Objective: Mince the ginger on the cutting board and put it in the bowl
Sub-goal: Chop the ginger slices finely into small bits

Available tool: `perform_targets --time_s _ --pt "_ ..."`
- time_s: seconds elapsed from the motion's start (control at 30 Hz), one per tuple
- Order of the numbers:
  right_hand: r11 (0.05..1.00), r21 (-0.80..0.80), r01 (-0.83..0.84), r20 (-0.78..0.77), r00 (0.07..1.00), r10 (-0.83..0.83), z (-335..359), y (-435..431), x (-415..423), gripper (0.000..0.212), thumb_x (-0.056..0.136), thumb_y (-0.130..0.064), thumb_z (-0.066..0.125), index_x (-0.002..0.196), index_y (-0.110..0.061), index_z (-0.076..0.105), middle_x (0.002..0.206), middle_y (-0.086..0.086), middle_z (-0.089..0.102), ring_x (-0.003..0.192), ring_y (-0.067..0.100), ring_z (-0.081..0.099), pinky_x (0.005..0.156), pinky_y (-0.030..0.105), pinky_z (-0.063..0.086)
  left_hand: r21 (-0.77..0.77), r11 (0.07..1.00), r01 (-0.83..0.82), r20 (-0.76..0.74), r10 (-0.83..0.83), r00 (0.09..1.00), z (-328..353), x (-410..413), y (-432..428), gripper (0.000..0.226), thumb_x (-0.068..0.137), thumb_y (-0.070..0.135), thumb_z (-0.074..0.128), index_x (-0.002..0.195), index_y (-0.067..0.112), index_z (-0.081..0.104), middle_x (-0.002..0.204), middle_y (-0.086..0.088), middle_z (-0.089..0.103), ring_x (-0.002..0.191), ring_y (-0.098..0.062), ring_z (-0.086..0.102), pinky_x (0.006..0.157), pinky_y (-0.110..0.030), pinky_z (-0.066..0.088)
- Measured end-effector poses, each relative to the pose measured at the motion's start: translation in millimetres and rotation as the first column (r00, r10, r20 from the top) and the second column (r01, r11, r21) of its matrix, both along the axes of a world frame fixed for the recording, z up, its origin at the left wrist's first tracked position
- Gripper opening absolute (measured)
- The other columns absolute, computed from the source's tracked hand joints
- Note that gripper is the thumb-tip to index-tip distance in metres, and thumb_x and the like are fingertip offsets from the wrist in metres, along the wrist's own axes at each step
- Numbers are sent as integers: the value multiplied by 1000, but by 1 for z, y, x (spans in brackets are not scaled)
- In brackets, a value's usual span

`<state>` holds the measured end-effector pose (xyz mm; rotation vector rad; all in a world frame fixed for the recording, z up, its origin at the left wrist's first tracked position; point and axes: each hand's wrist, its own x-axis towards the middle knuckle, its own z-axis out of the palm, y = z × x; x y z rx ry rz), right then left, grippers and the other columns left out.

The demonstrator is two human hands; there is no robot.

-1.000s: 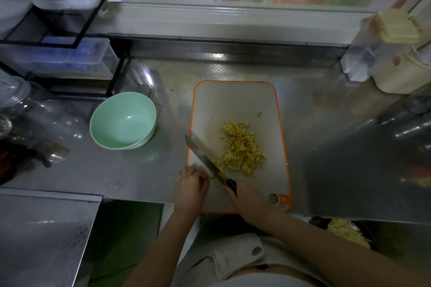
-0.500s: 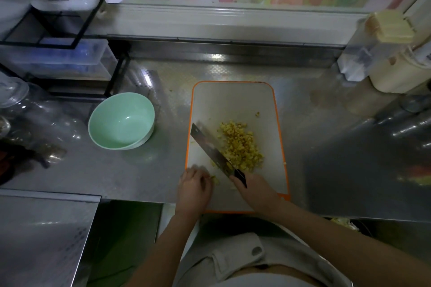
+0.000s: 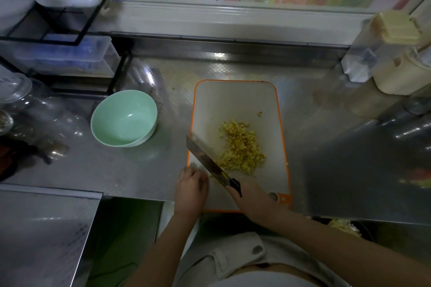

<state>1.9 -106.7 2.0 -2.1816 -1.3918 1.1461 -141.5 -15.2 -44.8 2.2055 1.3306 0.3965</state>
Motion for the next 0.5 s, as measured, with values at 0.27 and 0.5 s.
perform_targets --time_s 0.27,0.5 --pt "1000 8 22 95 995 -23 -11 3 -10 33 98 -36 40 103 -9 58 101 11 63 89 25 61 72 29 42 26 999 25 2 -25 1000 -2 0 -1 10 69 2 70 70 10 64 75 -9 54 73 -30 54 61 -38 46" --pt "998 57 31 26 999 -32 -7 5 3 31 99 -31 42 100 -5 60 93 14 64 77 20 57 62 22 32 13 1000 21 -35 -20 999 0 1 -2 9 75 4 67 73 11 62 80 -8 55 80 -28 54 66 -36 44"
